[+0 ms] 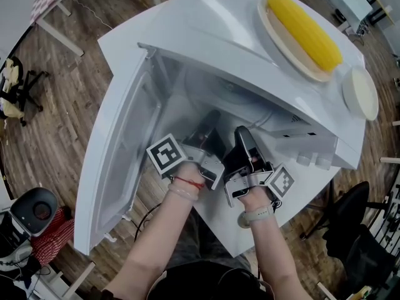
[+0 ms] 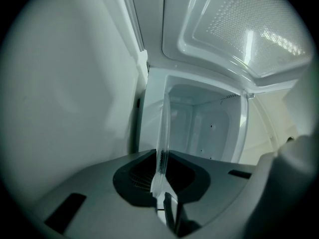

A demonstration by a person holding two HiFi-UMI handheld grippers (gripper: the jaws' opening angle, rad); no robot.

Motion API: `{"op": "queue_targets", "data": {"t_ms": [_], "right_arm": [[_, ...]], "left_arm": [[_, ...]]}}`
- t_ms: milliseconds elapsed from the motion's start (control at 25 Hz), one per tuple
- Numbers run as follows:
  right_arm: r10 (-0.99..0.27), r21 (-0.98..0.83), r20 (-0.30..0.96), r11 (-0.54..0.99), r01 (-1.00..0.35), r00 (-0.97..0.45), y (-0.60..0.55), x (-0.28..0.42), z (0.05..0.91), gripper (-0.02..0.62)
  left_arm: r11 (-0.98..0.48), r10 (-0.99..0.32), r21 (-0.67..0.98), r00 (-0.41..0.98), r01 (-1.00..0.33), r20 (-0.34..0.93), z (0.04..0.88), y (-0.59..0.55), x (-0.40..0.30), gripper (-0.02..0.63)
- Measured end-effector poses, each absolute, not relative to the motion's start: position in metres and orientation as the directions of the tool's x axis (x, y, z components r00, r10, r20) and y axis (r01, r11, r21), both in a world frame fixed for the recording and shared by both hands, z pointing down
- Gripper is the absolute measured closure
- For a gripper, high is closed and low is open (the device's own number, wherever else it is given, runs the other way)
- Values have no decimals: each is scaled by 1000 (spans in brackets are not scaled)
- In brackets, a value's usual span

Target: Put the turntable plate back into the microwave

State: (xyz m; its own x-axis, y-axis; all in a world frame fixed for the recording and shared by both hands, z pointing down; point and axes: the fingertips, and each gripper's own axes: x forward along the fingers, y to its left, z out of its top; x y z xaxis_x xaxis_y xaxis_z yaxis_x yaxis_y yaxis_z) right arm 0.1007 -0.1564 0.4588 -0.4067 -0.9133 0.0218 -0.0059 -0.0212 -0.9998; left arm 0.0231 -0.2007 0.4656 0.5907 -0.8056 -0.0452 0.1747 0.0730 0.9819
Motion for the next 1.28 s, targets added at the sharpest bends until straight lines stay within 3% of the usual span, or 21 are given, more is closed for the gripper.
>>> {"op": "queue_targets", "data": {"t_ms": [400, 520, 1280], "right_arm": [[-900, -999, 31, -11, -50, -435, -157, 94, 462, 512], [-908, -999, 35, -18, -45, -417, -158, 96, 466, 545], [-922, -1000, 10, -8, -6, -387, -168, 99, 465, 548]], "left_arm": [[56, -796, 987, 603, 153, -49, 466, -205, 25, 569], [44, -784, 987, 617, 154, -62, 464, -205, 27, 569], [12, -739, 988, 667, 151, -93, 460, -199, 27, 569]]}}
